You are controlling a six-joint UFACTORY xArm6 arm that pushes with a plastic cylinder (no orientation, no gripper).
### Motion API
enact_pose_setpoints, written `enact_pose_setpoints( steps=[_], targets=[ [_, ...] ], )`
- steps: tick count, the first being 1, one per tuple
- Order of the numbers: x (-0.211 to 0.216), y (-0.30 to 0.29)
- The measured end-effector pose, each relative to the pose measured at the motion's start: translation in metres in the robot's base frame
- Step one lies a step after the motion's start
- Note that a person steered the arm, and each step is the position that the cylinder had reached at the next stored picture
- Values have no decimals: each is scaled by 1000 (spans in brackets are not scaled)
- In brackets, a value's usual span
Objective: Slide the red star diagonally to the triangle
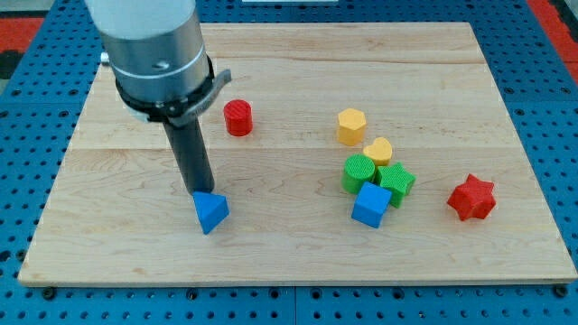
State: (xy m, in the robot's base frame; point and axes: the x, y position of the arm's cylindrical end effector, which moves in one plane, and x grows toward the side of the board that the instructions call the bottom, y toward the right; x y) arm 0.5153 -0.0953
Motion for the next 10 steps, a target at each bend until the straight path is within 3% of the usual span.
enact_pose_setpoints(
  steps=[1, 2, 3, 5, 6, 7, 9, 10],
  targets=[
    [8, 88],
    [48, 136],
    [59, 208],
    [38, 324],
    [4, 335],
    [-31, 285],
    [-39, 285],
    [-69, 250]
  ],
)
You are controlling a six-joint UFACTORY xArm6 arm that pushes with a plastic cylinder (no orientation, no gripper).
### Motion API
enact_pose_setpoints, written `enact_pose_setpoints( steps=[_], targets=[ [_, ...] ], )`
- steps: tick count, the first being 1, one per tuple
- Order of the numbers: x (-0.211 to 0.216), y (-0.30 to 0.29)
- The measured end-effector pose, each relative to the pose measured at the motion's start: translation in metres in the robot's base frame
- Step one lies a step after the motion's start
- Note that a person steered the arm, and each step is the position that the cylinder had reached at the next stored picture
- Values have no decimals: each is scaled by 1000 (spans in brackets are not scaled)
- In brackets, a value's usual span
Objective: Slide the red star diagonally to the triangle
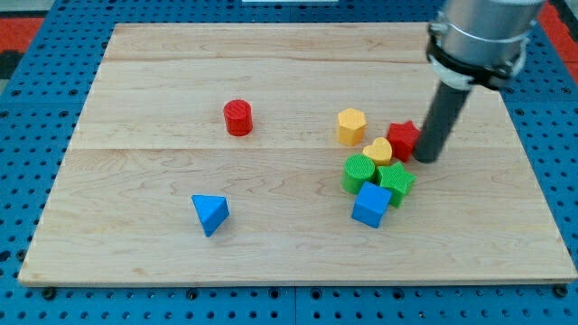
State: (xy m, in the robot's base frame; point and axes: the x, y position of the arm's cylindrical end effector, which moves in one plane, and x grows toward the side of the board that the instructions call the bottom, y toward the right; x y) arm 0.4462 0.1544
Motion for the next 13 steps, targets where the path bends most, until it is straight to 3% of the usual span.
enact_pose_setpoints(
  steps=[3, 9, 10, 11, 13],
  targets=[
    [-95, -75],
    [-103, -5],
    [-63, -26],
    [-59, -88],
    [-101, -181]
  ],
)
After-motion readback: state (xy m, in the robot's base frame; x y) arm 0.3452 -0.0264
